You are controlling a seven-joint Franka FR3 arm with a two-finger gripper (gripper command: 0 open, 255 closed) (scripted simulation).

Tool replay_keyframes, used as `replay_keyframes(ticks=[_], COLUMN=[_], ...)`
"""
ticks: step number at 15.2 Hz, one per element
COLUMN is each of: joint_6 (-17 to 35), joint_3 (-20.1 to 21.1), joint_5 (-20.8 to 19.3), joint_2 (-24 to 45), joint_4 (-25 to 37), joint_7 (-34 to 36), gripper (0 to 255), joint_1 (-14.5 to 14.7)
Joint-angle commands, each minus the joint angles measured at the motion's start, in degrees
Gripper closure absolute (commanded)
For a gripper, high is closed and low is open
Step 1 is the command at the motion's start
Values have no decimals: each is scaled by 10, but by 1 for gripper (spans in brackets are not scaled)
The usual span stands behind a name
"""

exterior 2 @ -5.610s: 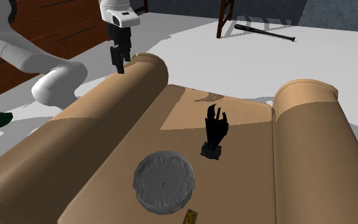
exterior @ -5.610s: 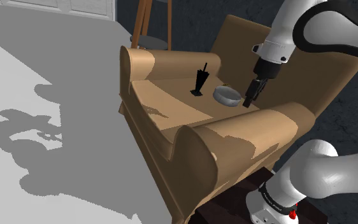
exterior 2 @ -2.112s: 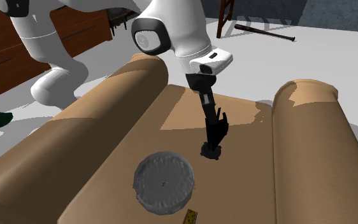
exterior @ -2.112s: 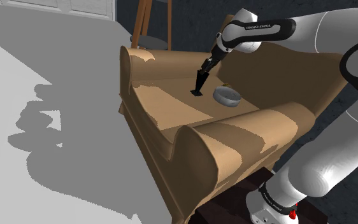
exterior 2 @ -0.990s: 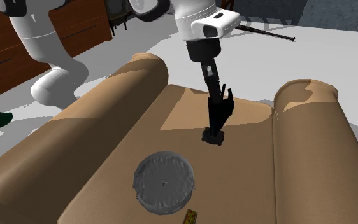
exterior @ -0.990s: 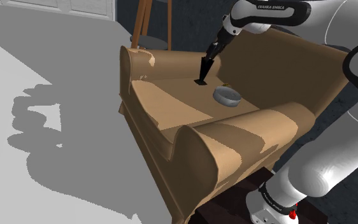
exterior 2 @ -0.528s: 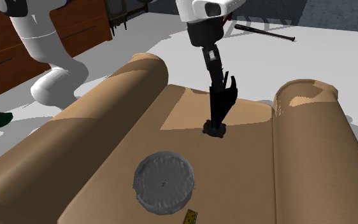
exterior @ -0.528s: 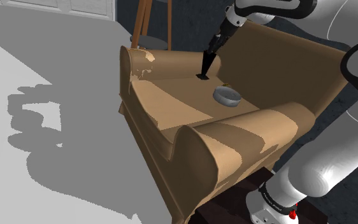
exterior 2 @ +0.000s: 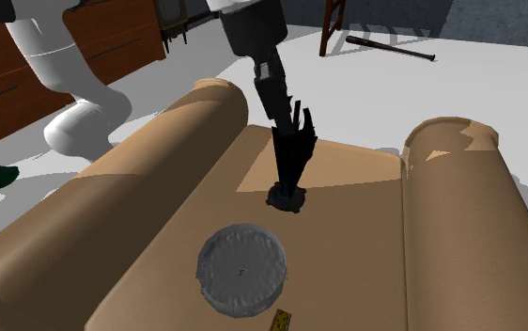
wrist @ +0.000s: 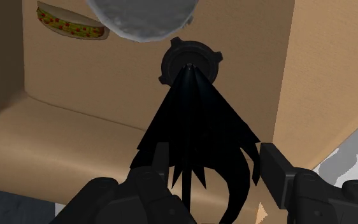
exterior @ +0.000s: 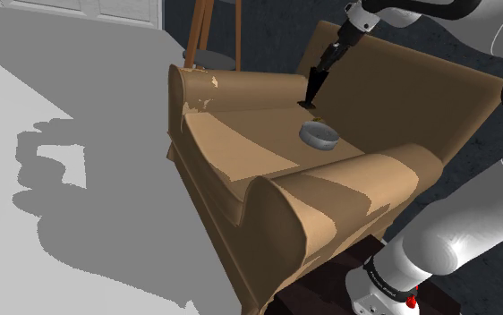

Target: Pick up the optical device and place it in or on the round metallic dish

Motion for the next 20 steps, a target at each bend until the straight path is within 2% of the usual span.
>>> replay_keyframes(ticks=[1, 8, 20], joint_6=[-14, -71, 24], joint_3=[-14, -64, -61], joint_5=[3, 10, 3], joint_2=[-10, -31, -58], joint_4=[0, 27, -93], joint_7=[-25, -102, -110], gripper=[255, 255, 255], joint_1=[-10, -43, -44])
